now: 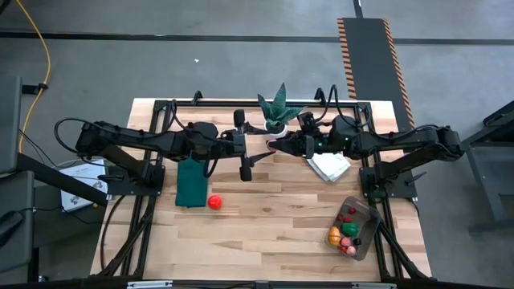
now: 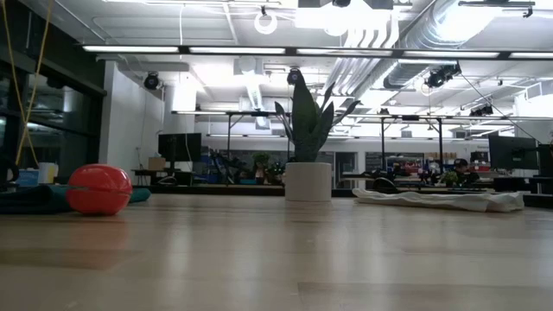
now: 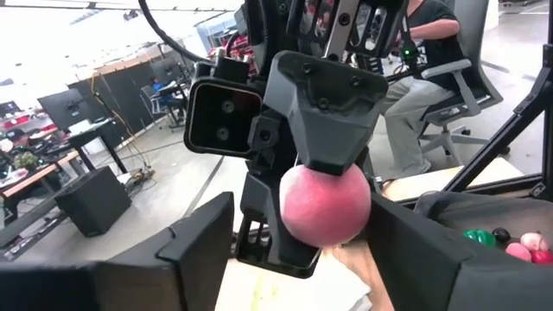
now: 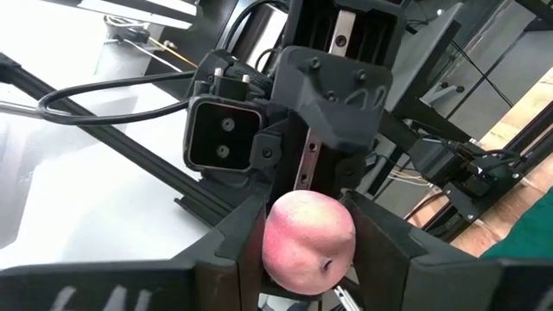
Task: Pick and placing Produce into tupperware
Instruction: Put the pink peach into the black bin
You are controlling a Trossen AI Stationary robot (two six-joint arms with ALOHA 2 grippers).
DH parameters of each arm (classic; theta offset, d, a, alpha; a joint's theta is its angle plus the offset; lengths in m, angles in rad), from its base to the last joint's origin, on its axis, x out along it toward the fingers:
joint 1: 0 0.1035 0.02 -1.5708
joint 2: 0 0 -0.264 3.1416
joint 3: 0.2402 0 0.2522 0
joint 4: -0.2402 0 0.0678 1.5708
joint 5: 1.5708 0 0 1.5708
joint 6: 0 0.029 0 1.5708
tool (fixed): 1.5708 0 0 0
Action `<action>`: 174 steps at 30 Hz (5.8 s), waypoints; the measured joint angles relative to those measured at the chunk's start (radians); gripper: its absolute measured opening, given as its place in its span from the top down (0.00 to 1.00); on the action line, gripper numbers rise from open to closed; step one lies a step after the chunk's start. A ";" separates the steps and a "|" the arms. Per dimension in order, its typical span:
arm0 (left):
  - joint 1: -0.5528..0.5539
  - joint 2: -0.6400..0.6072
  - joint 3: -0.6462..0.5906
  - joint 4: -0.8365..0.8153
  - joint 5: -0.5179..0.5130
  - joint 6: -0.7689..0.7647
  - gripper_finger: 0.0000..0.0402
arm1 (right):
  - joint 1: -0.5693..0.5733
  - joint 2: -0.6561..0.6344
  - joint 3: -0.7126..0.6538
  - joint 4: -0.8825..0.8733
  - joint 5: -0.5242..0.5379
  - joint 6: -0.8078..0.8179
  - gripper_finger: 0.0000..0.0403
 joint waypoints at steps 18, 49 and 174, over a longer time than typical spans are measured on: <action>-0.001 0.001 0.147 -0.356 0.003 -0.006 0.41 | -0.011 -0.001 0.000 0.013 0.004 -0.024 0.69; 0.000 -0.016 0.278 -0.832 -0.041 -0.111 0.41 | -0.039 -0.391 0.000 -0.772 -0.037 -0.021 0.69; -0.001 -0.015 0.277 -0.922 -0.087 -0.240 0.41 | 0.969 0.197 0.000 -1.394 0.129 0.971 0.69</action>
